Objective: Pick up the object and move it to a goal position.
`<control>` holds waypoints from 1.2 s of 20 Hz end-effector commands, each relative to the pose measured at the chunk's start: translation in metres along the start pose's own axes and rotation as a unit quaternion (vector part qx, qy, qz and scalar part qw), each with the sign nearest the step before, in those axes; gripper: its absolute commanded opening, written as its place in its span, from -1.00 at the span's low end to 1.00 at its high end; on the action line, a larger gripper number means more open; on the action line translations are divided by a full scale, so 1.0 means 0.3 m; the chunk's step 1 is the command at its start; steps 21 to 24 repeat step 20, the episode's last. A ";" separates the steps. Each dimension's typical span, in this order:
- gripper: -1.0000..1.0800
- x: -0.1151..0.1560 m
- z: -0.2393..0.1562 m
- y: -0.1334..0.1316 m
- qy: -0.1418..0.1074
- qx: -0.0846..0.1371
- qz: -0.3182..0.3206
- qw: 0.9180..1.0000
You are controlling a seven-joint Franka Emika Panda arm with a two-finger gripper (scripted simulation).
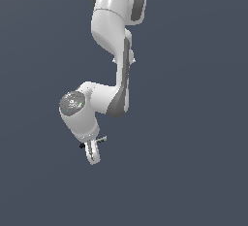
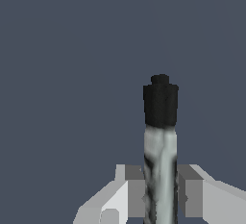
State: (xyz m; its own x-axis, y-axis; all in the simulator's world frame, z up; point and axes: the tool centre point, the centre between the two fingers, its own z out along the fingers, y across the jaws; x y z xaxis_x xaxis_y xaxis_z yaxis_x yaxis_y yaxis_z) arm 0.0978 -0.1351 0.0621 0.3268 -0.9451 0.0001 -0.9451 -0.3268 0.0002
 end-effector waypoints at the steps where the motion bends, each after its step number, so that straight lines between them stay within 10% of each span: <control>1: -1.00 0.086 -0.028 0.025 0.000 0.000 0.000 1.000; 11: -1.00 0.314 -0.098 0.080 0.000 0.000 -0.001 1.000; 24: -1.00 0.351 -0.109 0.085 0.000 0.000 0.000 1.000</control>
